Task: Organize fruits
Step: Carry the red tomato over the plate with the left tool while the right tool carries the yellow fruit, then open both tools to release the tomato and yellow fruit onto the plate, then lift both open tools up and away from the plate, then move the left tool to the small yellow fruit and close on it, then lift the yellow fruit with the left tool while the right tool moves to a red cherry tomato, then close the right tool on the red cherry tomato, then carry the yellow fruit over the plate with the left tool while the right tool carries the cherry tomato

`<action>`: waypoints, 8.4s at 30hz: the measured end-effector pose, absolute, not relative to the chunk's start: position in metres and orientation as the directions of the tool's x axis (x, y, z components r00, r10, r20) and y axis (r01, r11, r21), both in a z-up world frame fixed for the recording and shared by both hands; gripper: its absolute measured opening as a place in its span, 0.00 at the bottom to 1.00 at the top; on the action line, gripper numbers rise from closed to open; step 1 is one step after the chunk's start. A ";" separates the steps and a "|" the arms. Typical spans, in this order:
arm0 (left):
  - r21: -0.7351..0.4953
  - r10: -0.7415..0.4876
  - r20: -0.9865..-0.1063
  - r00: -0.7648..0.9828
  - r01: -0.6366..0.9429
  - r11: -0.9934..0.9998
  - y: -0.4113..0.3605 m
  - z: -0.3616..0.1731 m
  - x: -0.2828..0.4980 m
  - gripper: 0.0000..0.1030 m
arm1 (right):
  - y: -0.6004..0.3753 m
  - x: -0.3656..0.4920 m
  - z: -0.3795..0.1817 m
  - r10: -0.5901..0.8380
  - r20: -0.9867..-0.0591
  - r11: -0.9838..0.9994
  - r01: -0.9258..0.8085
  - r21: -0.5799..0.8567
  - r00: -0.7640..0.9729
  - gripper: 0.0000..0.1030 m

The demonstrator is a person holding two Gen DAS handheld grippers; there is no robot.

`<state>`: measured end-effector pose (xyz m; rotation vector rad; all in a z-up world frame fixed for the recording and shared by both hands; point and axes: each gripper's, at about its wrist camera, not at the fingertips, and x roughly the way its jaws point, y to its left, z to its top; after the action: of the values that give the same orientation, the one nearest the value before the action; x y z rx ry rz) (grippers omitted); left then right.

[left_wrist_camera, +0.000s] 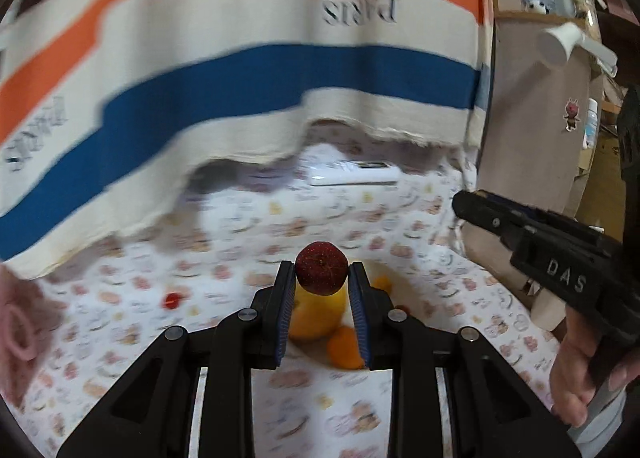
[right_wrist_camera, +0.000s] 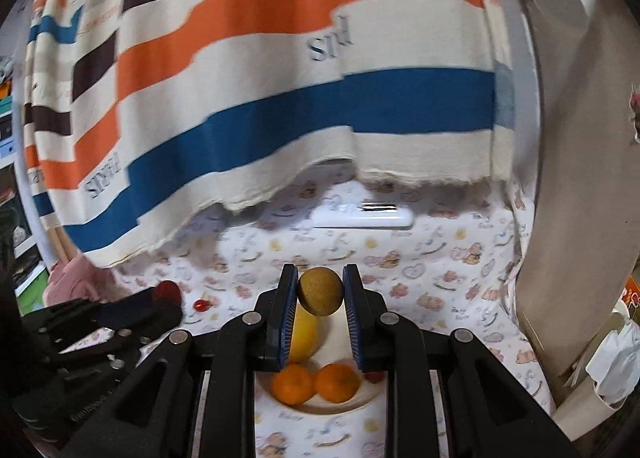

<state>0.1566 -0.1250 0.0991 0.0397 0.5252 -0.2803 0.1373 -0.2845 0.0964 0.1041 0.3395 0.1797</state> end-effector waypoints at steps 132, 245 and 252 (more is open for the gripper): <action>-0.079 -0.127 -0.674 0.728 0.101 0.992 -0.018 -0.038 0.054 0.58 | -0.188 0.060 -0.020 0.240 -0.503 0.965 -0.259 0.033 0.830 0.83; -0.251 0.014 -0.535 0.845 -0.175 0.952 0.123 0.007 0.214 0.23 | -0.034 0.287 -0.020 0.358 -0.739 0.902 -0.415 0.116 0.571 0.27; -0.186 -0.025 -0.442 0.897 -0.064 0.980 0.092 0.039 0.183 0.23 | -0.059 0.215 0.002 0.419 -0.652 0.867 -0.492 0.080 0.632 0.27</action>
<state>0.1828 0.0923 0.0392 -0.1990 0.4589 0.0204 0.2150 -0.0590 0.0024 -0.1090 0.7168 0.5227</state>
